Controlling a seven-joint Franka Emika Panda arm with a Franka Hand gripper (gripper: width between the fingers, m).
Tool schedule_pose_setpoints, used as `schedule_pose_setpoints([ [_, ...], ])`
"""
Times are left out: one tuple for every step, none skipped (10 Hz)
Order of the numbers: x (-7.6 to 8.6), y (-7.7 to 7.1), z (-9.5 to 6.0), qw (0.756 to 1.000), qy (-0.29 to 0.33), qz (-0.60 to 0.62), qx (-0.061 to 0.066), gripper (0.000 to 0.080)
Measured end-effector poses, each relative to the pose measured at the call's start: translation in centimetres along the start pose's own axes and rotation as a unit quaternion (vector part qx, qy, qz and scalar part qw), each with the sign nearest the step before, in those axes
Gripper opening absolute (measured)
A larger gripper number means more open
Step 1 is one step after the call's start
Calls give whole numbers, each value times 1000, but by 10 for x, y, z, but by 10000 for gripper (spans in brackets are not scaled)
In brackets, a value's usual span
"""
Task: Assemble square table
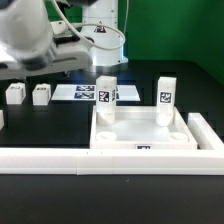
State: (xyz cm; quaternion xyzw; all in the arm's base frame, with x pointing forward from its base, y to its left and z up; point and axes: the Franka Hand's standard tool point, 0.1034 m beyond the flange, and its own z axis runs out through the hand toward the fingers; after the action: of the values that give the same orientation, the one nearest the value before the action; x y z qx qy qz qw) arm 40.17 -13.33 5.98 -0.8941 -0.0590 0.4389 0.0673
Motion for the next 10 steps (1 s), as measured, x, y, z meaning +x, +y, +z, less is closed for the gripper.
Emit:
schedule_pose_setpoints([
  [3,-1,0,1000,7,-5,-2,649],
  [4,-3,2,1000,4,-11,-2,649],
  [4,-4,1,1000,4,-17,-3,649],
  [4,-5,1,1000,4,-22,-4,649],
  [5,-5,2,1000,5,-24,-6,649],
  [2,-1,9,1000,16,-9,-22,649],
  [-5,-4,19,999,20,15,-31,649],
  [-5,-6,30,999,20,28,-32,649],
  [-1,-5,39,999,18,32,-26,649],
  [0,-5,39,999,16,26,-27,649],
])
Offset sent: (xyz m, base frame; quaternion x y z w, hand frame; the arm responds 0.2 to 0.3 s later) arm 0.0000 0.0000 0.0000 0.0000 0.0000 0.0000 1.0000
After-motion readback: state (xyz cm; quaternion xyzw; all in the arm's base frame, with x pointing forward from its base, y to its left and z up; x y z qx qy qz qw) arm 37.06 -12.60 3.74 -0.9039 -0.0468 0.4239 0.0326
